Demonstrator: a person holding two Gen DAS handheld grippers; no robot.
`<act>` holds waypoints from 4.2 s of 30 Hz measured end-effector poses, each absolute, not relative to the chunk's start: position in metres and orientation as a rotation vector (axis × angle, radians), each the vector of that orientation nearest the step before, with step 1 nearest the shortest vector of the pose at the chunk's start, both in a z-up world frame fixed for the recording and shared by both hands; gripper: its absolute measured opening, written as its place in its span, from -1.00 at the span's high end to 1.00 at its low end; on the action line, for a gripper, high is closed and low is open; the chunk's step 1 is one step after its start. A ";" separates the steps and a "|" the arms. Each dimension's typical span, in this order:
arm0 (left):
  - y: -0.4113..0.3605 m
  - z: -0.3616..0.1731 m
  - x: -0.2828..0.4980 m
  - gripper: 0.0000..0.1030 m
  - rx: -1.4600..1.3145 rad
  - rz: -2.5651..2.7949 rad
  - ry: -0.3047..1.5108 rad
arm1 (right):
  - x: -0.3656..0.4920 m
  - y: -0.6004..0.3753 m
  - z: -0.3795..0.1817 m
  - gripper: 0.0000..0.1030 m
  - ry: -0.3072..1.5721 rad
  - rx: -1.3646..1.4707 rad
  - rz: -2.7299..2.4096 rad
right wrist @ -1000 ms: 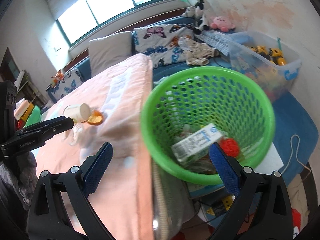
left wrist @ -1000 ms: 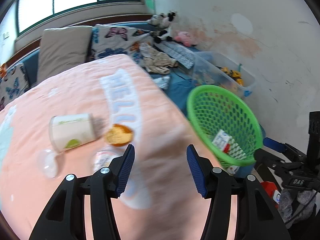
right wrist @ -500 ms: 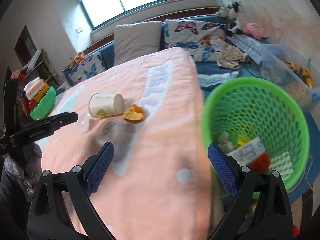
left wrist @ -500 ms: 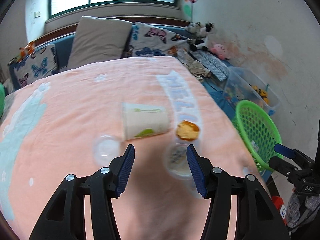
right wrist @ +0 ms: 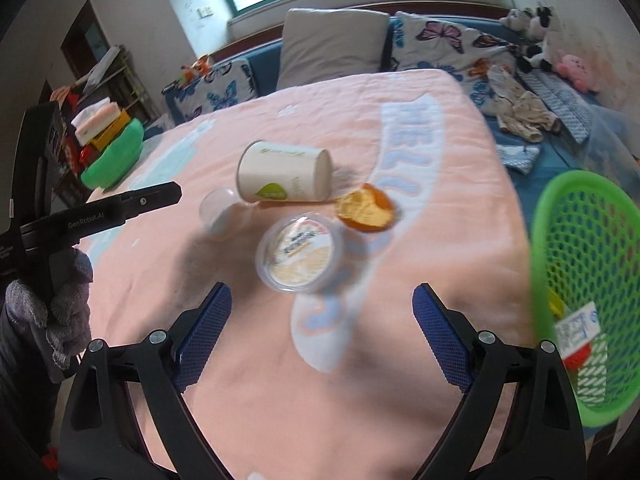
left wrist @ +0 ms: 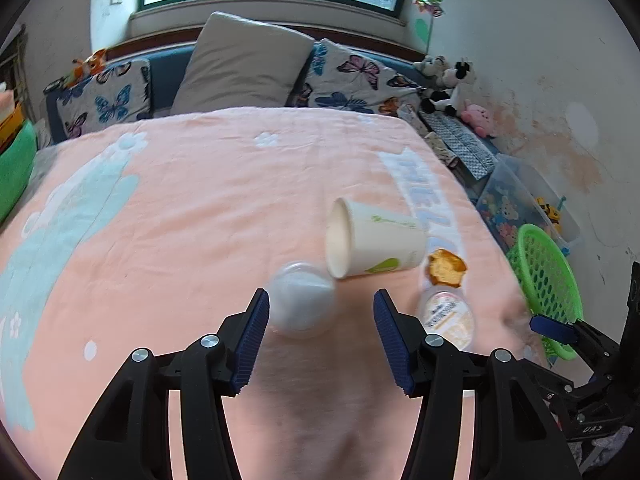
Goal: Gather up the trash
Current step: 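Move both grippers back over the bed toward the clear lid and jelly cup, then grasp the jelly cup with the right gripper while the left grasps the clear dome lid, then carry the jelly cup and clear dome lid over the green basket, then open both grippers to drop the jelly cup and lid into the basket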
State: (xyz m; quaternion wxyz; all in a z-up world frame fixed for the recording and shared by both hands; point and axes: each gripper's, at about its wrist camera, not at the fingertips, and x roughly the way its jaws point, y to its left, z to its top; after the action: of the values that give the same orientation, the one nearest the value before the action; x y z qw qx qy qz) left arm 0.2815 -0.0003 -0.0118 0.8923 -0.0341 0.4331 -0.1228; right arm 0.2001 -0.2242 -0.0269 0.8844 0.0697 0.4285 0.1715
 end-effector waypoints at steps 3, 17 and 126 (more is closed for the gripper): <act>0.011 -0.017 0.284 -0.09 -0.087 -0.235 0.910 | 0.211 -0.210 -0.033 -0.78 0.906 0.123 0.375; 0.022 -0.043 0.289 -0.56 -0.051 -0.257 0.946 | 0.249 -0.182 -0.066 -0.81 0.985 0.059 0.357; -0.333 -0.025 0.281 -0.39 0.234 -0.731 0.932 | 0.116 -0.477 -0.042 -0.47 0.843 0.369 -0.109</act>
State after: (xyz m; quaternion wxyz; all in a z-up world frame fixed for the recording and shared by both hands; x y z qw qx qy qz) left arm 0.2807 -0.3326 -0.0255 0.8233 0.1099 0.4382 -0.3437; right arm 0.1157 -0.4769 -0.0422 0.8945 0.1781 0.4067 -0.0527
